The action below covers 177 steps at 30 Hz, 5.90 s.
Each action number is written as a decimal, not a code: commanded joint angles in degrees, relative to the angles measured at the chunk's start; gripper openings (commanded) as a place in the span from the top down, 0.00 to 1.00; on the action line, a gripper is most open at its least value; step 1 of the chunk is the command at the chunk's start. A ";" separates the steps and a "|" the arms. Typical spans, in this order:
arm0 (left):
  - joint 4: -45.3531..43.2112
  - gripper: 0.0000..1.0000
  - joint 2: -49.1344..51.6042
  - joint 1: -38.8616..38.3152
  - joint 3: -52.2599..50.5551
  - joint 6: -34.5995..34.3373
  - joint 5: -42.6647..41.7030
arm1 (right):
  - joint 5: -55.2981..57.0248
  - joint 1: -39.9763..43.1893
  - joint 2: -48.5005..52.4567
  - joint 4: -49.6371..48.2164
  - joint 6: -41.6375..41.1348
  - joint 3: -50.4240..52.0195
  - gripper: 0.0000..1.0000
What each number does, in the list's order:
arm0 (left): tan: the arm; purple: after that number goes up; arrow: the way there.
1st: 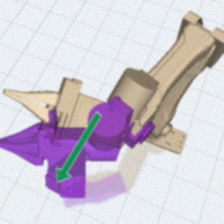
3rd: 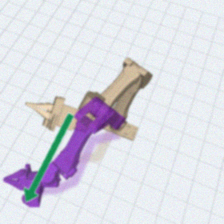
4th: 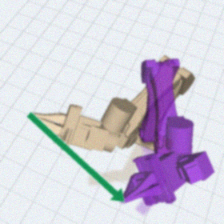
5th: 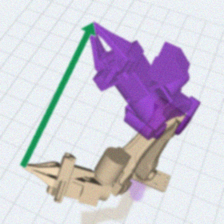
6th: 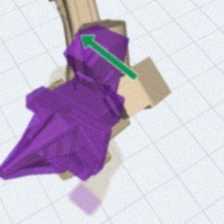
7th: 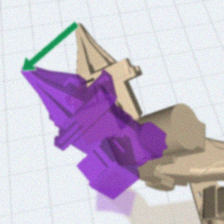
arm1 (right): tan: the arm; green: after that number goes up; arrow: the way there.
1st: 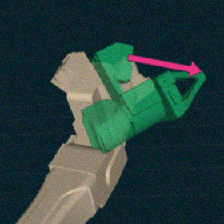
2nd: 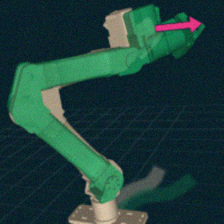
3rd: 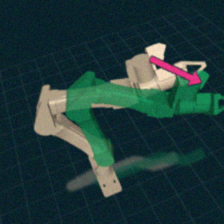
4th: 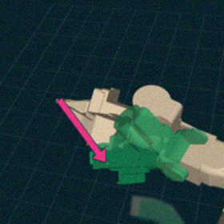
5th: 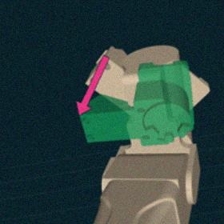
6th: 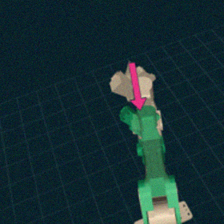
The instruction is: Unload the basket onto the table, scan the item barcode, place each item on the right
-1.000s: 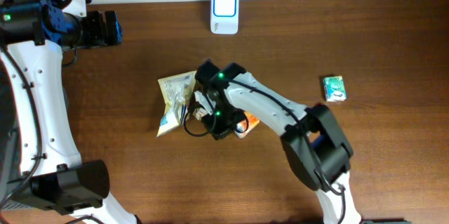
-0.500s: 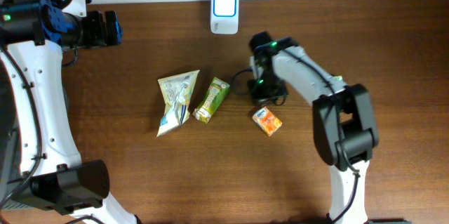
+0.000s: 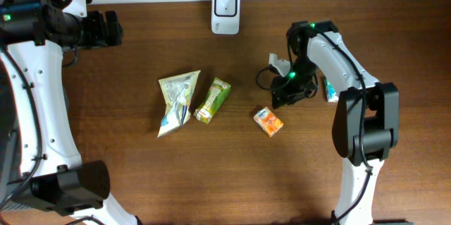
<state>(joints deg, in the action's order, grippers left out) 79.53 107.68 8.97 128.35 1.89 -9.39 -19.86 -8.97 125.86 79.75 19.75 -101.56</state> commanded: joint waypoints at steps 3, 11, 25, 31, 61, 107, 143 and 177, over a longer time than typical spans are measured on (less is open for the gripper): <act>-0.11 0.01 0.20 0.26 -0.11 0.28 0.04 | -3.56 0.37 0.20 -2.01 9.49 4.28 0.62; -0.11 0.01 0.20 0.26 -0.11 0.28 0.04 | -5.75 0.37 0.20 -7.87 10.03 11.19 0.70; -0.11 0.01 0.20 0.26 -0.11 0.28 0.04 | -26.29 1.92 -1.36 1.09 8.83 4.37 0.96; -0.11 0.01 0.20 0.26 -0.11 0.28 0.04 | -48.63 9.66 -3.04 10.27 22.08 -0.87 0.96; -0.11 0.01 0.20 0.26 -0.11 0.28 0.04 | 14.58 2.32 1.07 -18.53 -11.91 0.42 0.96; -0.11 0.01 0.20 0.22 -0.11 0.28 0.04 | -6.54 3.69 -7.34 -14.49 -21.00 12.70 0.66; -0.11 0.01 0.20 0.26 -0.11 0.28 0.04 | -59.84 7.98 -12.70 -20.55 -5.73 14.21 0.96; -0.11 0.01 0.20 0.22 -0.11 0.28 0.04 | -18.47 -3.10 -20.39 -23.71 -27.36 -12.59 0.96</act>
<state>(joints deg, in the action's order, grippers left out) 79.53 107.68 8.97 128.35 1.89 -9.39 -63.11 -7.09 107.20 54.83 -5.58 -110.39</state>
